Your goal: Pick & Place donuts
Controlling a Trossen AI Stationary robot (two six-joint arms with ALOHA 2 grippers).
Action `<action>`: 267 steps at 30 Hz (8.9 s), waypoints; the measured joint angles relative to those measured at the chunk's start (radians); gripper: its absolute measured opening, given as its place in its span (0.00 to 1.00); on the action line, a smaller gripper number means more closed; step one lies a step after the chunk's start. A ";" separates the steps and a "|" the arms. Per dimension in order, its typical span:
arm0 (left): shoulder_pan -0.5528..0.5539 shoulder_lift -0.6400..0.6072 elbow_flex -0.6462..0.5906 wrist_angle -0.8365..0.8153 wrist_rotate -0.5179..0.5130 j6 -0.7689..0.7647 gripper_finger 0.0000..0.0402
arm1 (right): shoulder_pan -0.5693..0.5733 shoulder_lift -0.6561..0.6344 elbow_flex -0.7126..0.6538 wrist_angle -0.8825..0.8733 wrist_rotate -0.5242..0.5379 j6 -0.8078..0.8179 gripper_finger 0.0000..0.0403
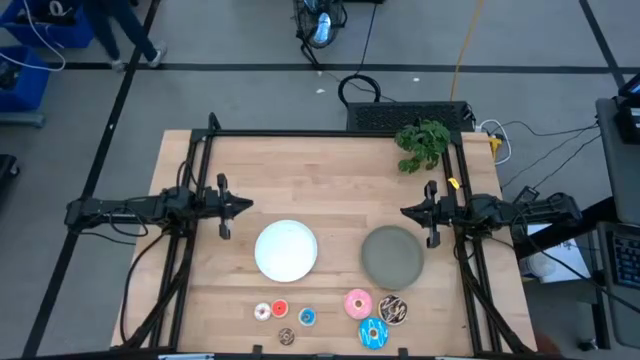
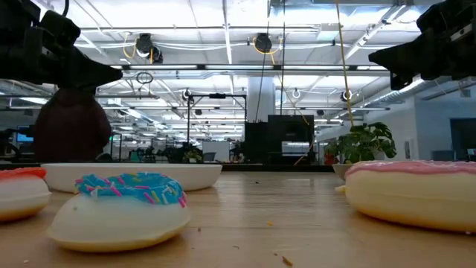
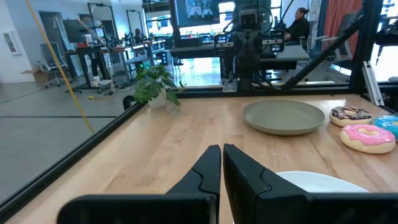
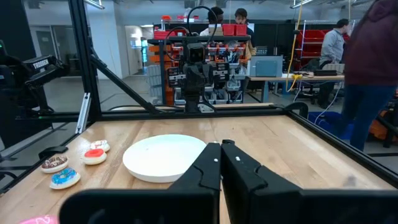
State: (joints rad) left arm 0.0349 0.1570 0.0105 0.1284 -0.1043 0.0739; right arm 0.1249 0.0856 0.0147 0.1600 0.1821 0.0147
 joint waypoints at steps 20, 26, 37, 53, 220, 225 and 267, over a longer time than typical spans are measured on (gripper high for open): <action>0.000 0.000 0.000 0.000 0.000 0.000 0.06 | 0.000 0.000 0.000 0.000 0.000 0.000 0.00; 0.000 0.000 0.000 0.000 0.000 0.000 0.06 | 0.000 0.000 0.000 0.000 0.000 0.000 0.00; 0.000 0.000 0.000 0.000 0.000 0.000 0.06 | 0.000 0.000 0.000 0.000 0.000 0.000 0.00; 0.000 0.000 0.000 0.000 0.000 0.000 0.06 | 0.000 0.000 0.000 0.000 0.000 0.000 0.00; -0.783 1.807 1.283 -0.938 0.081 -0.789 0.51 | 0.001 0.005 0.000 -0.059 0.057 0.026 0.00; -0.774 1.807 1.283 -0.938 0.099 -0.790 0.44 | 0.001 0.005 0.000 -0.060 0.057 0.026 0.00; -0.640 1.411 1.520 -1.426 -0.034 -0.813 0.49 | 0.001 0.007 0.000 -0.060 0.056 0.027 0.00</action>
State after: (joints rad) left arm -0.6050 1.5677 1.5307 -1.2979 -0.1380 -0.7394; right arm 0.1257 0.0925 0.0145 0.1005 0.2382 0.0414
